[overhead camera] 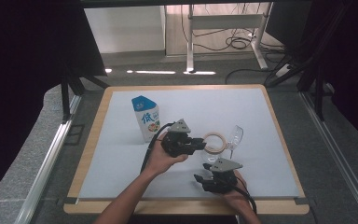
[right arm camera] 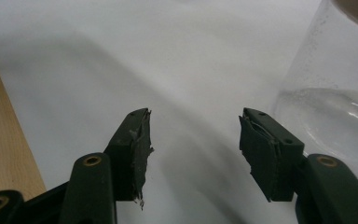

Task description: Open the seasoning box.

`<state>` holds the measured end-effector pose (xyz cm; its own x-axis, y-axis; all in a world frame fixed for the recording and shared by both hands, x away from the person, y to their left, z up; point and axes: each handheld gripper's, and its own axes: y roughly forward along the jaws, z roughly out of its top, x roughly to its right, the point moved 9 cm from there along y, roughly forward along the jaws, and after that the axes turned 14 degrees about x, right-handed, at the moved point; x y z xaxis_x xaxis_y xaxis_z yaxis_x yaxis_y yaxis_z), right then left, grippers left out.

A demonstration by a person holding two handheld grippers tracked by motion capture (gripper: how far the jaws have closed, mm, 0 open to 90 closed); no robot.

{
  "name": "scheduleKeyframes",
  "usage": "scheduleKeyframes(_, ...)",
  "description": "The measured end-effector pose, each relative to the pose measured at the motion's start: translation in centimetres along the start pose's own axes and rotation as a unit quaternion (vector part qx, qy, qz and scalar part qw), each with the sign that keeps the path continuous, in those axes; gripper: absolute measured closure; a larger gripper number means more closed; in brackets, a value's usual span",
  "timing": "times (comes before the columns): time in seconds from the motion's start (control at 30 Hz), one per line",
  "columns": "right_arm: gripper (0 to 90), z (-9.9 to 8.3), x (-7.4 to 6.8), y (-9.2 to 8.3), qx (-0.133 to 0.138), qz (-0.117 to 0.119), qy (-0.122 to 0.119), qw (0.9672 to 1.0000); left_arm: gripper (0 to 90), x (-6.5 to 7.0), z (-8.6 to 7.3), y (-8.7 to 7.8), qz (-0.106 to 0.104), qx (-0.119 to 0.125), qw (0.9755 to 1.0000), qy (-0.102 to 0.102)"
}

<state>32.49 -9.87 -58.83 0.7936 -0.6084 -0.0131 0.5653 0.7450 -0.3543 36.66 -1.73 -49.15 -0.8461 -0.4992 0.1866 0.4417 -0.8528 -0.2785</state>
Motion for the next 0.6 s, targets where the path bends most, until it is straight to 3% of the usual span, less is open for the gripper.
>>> scheduleKeyframes(0.2,43.4,0.0,-0.1,0.2,-0.002,0.002,-0.002,1.0,51.6,-0.6,-1.3,-1.8,0.006,0.004,1.0,-0.003)
scheduleKeyframes(0.3,42.9,0.0,-0.3,0.4,-0.002,0.003,-0.004,1.0,44.7,-1.1,-2.6,-3.1,0.026,0.002,0.9997,-0.002)
scheduleKeyframes(0.6,42.7,0.3,-0.2,0.6,0.001,-0.004,-0.002,1.0,37.7,-2.6,-5.1,-6.3,0.058,0.003,0.9983,-0.008)
